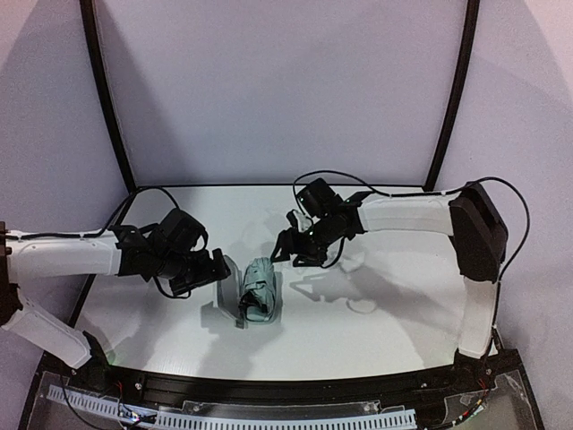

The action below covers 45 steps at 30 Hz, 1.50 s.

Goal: Open the umbrella

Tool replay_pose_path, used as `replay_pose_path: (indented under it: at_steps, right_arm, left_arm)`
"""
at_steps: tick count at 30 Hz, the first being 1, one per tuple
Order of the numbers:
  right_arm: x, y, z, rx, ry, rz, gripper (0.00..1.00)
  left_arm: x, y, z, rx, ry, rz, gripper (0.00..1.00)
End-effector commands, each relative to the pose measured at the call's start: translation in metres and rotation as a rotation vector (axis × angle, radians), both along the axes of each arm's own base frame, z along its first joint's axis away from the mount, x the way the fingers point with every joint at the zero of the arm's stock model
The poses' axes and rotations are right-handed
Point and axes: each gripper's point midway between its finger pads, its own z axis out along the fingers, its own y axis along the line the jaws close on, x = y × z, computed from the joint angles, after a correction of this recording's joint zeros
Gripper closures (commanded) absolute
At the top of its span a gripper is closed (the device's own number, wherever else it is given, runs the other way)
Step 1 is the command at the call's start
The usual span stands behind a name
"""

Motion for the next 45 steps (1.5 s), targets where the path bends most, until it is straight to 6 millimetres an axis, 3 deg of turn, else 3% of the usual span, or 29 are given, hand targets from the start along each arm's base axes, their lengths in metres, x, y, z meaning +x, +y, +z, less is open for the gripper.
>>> replay_pose_path:
  at_steps: [1, 2, 6, 12, 19, 29, 37, 41, 45]
  right_arm:
    - [0.0, -0.005, 0.036, -0.055, -0.114, -0.011, 0.07]
    - [-0.005, -0.001, 0.039, -0.058, -0.123, 0.005, 0.02]
    - [-0.021, 0.02, 0.042, -0.077, -0.145, 0.058, 0.01]
    - [-0.027, 0.043, 0.025, -0.145, -0.146, 0.063, 0.01]
    - [-0.025, 0.052, -0.005, -0.238, -0.108, 0.025, 0.03]
    - [-0.03, 0.07, -0.032, -0.257, -0.065, 0.033, 0.13]
    - [-0.038, 0.073, -0.057, -0.305, -0.026, 0.04, 0.27]
    - [-0.04, 0.071, -0.068, -0.33, -0.004, 0.036, 0.29]
    - [-0.037, 0.068, -0.071, -0.338, -0.013, 0.021, 0.46]
  left_arm:
    - [0.009, -0.003, 0.036, -0.045, -0.087, -0.015, 0.01]
    - [0.009, 0.0, 0.041, -0.044, -0.103, -0.007, 0.01]
    - [0.008, 0.023, 0.059, 0.003, -0.153, 0.055, 0.01]
    - [-0.004, 0.065, 0.083, 0.058, -0.219, 0.153, 0.01]
    - [-0.022, 0.098, 0.08, 0.056, -0.24, 0.242, 0.01]
    - [-0.027, 0.105, 0.069, 0.036, -0.236, 0.28, 0.01]
    - [-0.028, 0.106, 0.059, 0.025, -0.223, 0.296, 0.01]
    - [-0.029, 0.107, 0.057, 0.025, -0.22, 0.303, 0.01]
    - [-0.03, 0.108, 0.056, 0.023, -0.218, 0.308, 0.01]
